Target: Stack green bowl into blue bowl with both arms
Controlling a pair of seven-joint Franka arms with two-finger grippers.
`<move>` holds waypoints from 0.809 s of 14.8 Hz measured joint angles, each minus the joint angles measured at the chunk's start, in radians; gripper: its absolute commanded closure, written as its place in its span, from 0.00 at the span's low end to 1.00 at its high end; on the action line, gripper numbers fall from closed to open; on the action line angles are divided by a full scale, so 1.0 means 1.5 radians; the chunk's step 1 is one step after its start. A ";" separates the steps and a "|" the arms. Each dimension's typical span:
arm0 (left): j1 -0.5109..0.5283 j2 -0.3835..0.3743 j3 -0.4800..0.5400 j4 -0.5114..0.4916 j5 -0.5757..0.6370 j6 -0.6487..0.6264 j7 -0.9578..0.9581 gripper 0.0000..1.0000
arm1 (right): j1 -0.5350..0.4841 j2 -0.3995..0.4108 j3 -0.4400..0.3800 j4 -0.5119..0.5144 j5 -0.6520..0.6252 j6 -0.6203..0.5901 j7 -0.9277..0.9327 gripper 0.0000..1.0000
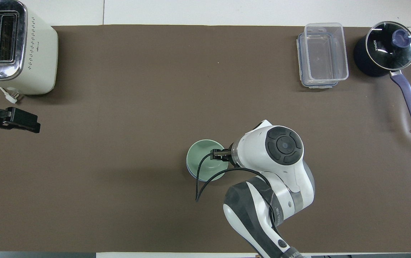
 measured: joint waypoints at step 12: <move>0.000 0.000 0.000 0.000 0.000 0.000 0.000 0.00 | -0.201 -0.125 -0.010 0.028 -0.144 -0.147 -0.053 0.00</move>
